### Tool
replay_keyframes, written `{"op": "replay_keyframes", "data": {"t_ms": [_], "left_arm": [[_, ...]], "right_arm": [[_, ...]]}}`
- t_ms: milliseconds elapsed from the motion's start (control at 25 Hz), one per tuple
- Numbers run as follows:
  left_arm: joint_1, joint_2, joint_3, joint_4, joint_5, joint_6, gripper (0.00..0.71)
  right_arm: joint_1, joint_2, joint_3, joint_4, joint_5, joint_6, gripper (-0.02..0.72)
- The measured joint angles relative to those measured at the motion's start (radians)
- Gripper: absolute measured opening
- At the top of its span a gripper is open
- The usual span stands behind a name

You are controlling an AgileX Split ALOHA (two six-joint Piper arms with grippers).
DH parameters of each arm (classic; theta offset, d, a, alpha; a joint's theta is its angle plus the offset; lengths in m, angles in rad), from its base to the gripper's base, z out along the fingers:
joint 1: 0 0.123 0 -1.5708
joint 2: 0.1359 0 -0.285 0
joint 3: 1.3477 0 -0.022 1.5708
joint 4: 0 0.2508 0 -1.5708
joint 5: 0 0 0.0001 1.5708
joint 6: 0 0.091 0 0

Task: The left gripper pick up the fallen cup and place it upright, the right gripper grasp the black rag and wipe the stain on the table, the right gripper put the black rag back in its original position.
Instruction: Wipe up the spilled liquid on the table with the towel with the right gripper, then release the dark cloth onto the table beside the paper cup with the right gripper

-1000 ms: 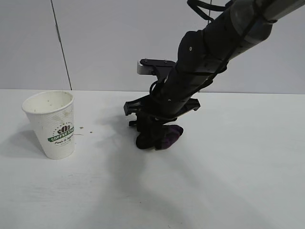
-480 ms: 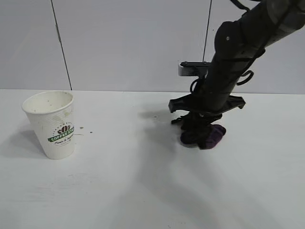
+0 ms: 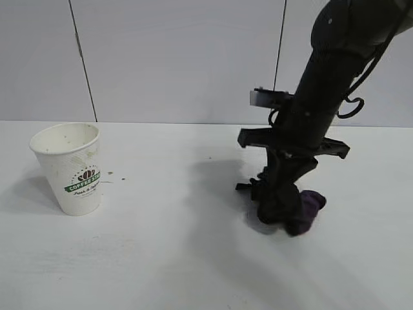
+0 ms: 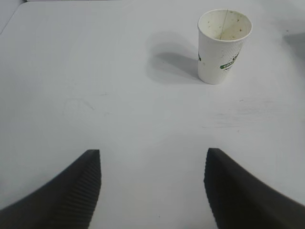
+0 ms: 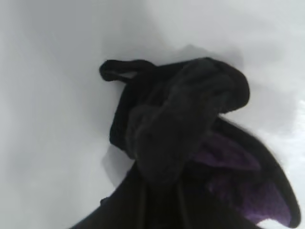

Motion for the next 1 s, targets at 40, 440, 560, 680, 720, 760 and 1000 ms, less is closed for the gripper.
{"op": "replay_keyframes", "data": {"t_ms": [40, 440, 560, 680, 720, 760, 1000], "left_arm": [[0.000, 0.000, 0.000, 0.000, 0.000, 0.000, 0.456], [0.000, 0.000, 0.000, 0.000, 0.000, 0.000, 0.456], [0.000, 0.000, 0.000, 0.000, 0.000, 0.000, 0.456], [0.000, 0.000, 0.000, 0.000, 0.000, 0.000, 0.456], [0.000, 0.000, 0.000, 0.000, 0.000, 0.000, 0.456], [0.000, 0.000, 0.000, 0.000, 0.000, 0.000, 0.456], [0.000, 0.000, 0.000, 0.000, 0.000, 0.000, 0.456]], "right_arm": [[0.008, -0.007, 0.000, 0.029, -0.001, -0.014, 0.053], [0.153, -0.011, 0.001, 0.099, -0.106, -0.047, 0.092], [0.153, -0.011, 0.001, 0.094, -0.095, -0.047, 0.273], [0.153, -0.011, 0.001, 0.090, -0.066, -0.048, 0.517], [0.153, -0.011, 0.001, 0.088, -0.060, -0.048, 0.550], [0.153, -0.014, 0.001, 0.086, -0.054, -0.049, 0.571], [0.131, -0.091, 0.003, -0.049, -0.047, 0.022, 0.578]]}}
